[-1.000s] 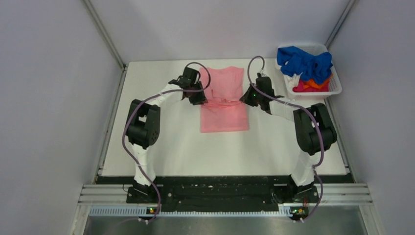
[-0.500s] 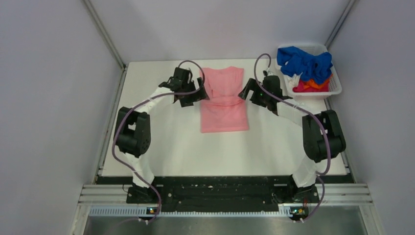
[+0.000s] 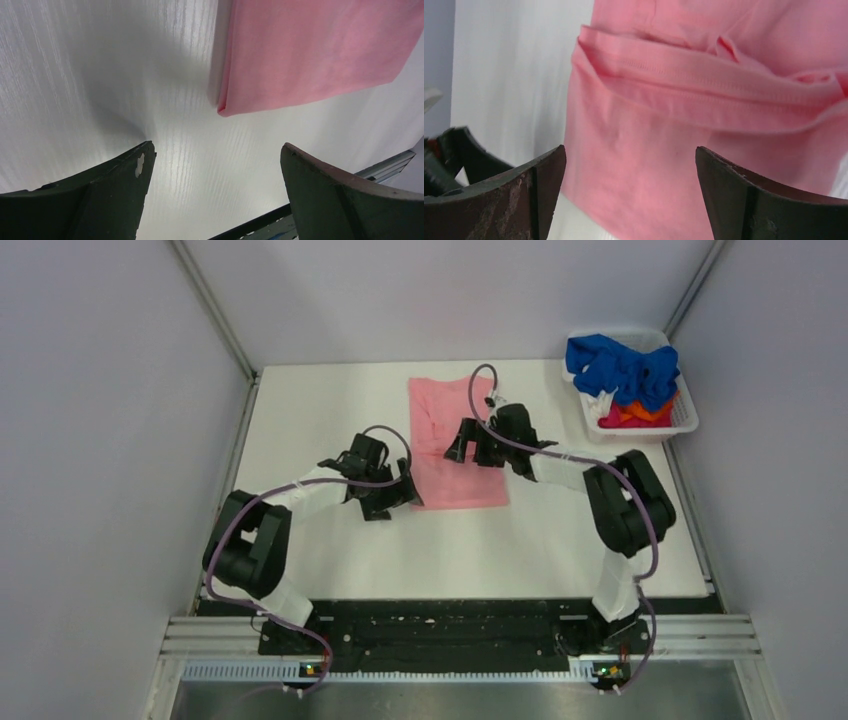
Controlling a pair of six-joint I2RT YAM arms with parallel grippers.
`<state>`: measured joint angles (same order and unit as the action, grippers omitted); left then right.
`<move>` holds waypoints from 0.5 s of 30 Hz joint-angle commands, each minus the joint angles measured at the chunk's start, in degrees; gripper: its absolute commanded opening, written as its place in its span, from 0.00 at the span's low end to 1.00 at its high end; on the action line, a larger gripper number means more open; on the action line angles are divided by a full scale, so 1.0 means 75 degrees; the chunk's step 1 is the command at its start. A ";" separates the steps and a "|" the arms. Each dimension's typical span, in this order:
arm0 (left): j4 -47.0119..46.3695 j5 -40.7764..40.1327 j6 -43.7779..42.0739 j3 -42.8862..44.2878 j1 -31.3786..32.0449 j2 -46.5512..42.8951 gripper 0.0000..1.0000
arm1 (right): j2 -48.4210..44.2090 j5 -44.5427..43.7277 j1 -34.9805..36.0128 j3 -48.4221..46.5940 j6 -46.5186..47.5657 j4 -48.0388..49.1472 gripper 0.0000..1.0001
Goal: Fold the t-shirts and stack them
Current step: Fold the folded rectangular tshirt in 1/3 of the way
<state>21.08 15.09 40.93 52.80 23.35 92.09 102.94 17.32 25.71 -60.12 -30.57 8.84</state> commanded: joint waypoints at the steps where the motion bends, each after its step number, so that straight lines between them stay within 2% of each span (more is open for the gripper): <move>1: -0.0465 -0.0017 0.0228 0.0046 0.0003 -0.0441 0.99 | 0.1047 -0.0128 0.0040 -0.1245 0.0115 0.0310 0.99; 10: -0.0523 -0.0150 0.0319 0.0103 0.0036 -0.0188 0.99 | 0.2063 -0.1378 -0.0139 -0.3480 0.0267 -0.0542 0.99; 12: -0.0602 -0.0093 0.0371 0.0145 0.0052 -0.0067 0.99 | 0.1814 -0.1582 -0.0159 -0.3369 0.0338 -0.0855 0.99; 15: -0.0713 -0.0082 0.0433 0.0211 0.0114 0.0128 0.95 | 0.0688 -0.1862 -0.0173 -0.2239 0.0283 -0.0852 0.99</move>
<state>18.83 14.52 43.18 52.82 23.53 91.55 117.30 7.66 24.93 -82.87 -29.15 4.97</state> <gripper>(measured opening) 0.978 0.986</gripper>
